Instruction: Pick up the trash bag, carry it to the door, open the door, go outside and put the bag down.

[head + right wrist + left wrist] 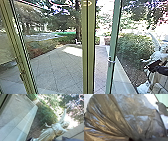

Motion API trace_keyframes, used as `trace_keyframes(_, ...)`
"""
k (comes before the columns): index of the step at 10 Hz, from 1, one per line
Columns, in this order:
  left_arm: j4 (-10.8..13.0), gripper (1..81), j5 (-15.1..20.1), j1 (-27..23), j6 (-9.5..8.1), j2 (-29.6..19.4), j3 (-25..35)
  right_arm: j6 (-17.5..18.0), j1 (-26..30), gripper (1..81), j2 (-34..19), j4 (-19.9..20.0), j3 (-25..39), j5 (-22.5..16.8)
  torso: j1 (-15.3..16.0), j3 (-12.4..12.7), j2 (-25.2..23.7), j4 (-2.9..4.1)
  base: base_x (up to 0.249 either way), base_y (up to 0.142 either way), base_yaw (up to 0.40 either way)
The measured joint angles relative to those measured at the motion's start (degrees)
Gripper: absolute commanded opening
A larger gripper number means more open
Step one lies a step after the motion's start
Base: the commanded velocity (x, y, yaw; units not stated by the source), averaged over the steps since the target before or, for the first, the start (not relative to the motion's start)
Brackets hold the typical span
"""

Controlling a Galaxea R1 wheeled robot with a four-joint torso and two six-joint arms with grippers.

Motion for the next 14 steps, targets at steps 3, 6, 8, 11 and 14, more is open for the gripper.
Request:
trace_keyframes(3,-0.05,1.0,-0.05,0.15,0.0,0.13,0.0,-0.29,-0.44,81.1,0.41,-0.69,-2.91,3.9,-0.02,0.0,0.0,0.0,0.0,0.0,0.0)
trace_keyframes(6,-0.07,1.0,-0.05,0.15,0.0,0.13,0.0,-0.32,-1.18,81.1,0.49,-1.0,-4.29,4.46,-0.02,0.0,0.0,0.0,0.0,0.0,0.0)
trace_keyframes(8,-0.07,1.0,-0.06,0.12,0.0,0.13,0.0,-0.32,-1.29,81.1,0.24,-1.0,-4.39,4.32,-0.05,-0.22,-0.02,0.0,0.0,0.0,0.0)
trace_keyframes(11,-0.09,1.0,-0.09,0.12,0.0,0.13,0.0,-0.32,-1.41,81.1,0.0,-1.02,-4.44,4.07,-0.05,-1.2,-0.02,0.0,0.0,0.0,0.0)
trace_keyframes(14,-0.09,1.0,-0.09,0.22,0.0,0.13,0.0,-0.29,-1.41,81.1,-0.22,-1.02,-4.46,4.21,-0.05,-1.2,-0.02,-0.35,0.0,0.0,0.0)
